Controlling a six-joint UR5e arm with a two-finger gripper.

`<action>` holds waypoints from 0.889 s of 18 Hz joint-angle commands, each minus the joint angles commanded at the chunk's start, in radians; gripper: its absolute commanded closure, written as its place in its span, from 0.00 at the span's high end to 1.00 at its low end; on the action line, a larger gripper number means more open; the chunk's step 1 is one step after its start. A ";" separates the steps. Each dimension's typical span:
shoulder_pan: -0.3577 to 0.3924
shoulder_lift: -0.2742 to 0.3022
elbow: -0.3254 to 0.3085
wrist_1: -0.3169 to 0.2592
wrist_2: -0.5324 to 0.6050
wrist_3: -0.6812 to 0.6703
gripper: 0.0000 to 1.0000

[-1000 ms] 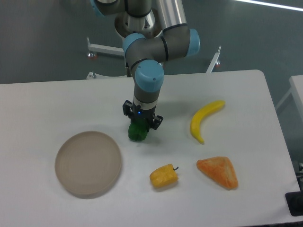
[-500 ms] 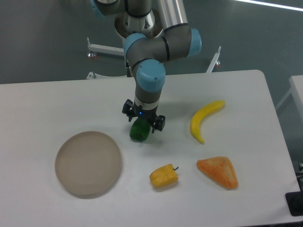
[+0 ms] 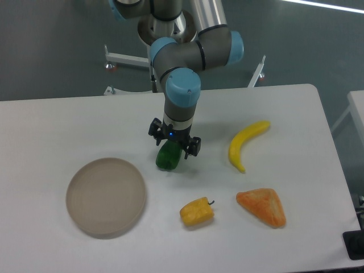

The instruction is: Place the green pepper on the table

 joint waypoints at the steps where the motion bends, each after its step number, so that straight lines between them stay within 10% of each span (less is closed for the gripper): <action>1: 0.009 0.009 0.006 -0.002 0.009 0.008 1.00; 9: 0.112 0.023 0.083 -0.009 0.012 0.155 1.00; 16: 0.146 -0.113 0.300 -0.009 0.020 0.342 1.00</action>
